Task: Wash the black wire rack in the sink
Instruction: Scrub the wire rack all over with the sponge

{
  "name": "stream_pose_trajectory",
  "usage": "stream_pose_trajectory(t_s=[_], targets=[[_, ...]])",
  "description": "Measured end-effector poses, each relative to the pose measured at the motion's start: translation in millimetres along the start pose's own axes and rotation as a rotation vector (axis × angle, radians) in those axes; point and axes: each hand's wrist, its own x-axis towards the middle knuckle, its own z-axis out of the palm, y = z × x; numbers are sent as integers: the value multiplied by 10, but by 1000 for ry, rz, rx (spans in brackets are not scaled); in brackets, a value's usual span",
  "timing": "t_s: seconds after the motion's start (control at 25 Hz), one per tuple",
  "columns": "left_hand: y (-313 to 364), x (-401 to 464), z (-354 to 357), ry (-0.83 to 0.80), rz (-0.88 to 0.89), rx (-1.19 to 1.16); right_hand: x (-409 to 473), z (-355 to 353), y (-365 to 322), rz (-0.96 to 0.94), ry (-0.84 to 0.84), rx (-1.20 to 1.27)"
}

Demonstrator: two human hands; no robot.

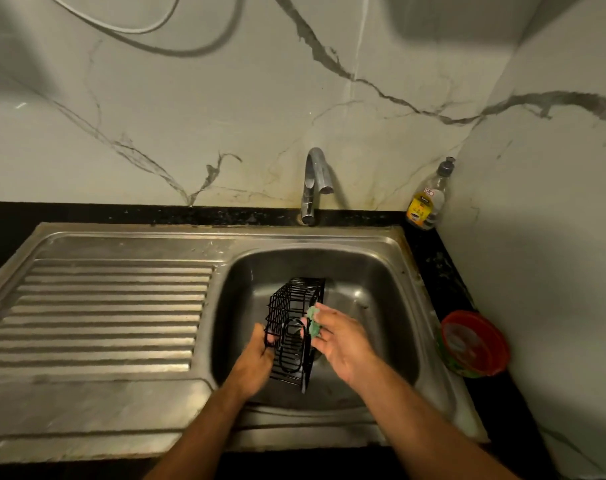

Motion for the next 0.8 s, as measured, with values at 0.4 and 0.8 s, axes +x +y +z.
stream_pose_trajectory(t_s=[0.4, 0.8], targets=[[40, -183, -188, -100, 122, -110, -122, 161, 382, -84, 85, 50], [0, -192, -107, 230, 150, 23, -106, -36, 155, -340, 190, -699]])
